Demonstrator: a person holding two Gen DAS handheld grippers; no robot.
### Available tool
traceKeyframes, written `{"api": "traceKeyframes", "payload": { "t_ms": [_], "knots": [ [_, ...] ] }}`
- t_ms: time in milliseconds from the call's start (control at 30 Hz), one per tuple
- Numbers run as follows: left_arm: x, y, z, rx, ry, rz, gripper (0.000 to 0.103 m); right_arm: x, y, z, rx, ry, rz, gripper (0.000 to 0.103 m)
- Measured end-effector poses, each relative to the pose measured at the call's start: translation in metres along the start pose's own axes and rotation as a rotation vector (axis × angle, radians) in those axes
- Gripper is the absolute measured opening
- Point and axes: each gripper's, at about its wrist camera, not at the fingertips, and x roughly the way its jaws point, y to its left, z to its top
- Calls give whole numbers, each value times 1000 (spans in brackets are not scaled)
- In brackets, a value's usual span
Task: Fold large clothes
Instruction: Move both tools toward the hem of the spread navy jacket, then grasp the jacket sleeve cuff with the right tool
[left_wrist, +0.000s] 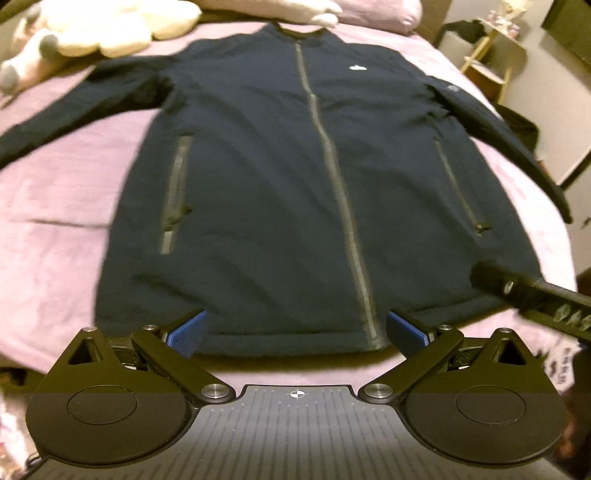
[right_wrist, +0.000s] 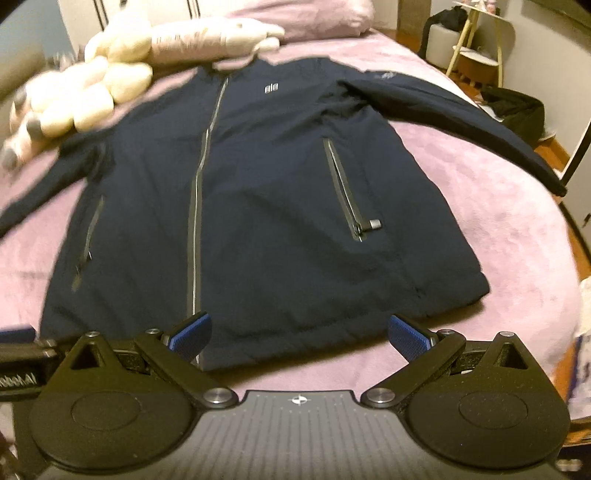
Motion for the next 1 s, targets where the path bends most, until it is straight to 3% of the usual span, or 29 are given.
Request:
{"api": "traceKeyframes", "payload": {
  "t_ms": [67, 167, 233, 433, 533, 600, 733, 800, 867, 967, 1000],
  "knots": [
    [10, 4, 6, -4, -5, -45, 103, 6, -19, 3, 89, -45, 125, 102],
    [26, 7, 22, -11, -19, -82, 103, 23, -54, 19, 227, -35, 242, 102],
    [37, 9, 40, -25, -22, -64, 103, 32, -87, 37, 350, -67, 213, 102],
    [76, 18, 110, -115, -127, -83, 103, 54, -209, 90, 671, -346, 123, 101],
    [101, 15, 148, -117, -138, -47, 103, 81, -278, 107, 886, -386, 116, 100],
    [116, 13, 167, -126, -160, -33, 103, 98, -313, 112, 1016, -417, 95, 87],
    [147, 5, 194, -105, -206, 20, 103, 129, -358, 116, 1168, -446, 38, 75],
    [166, 4, 201, -93, -194, 63, 103, 142, -372, 115, 1247, -470, 29, 53],
    [183, 4, 204, -80, -169, 99, 103, 155, -386, 110, 1333, -504, 62, 44],
    [197, 9, 202, -65, -155, 124, 103, 168, -404, 103, 1351, -502, 82, 18],
    [200, 11, 200, -50, -165, 124, 103, 170, -408, 105, 1322, -487, 66, 16]
  ]
}}
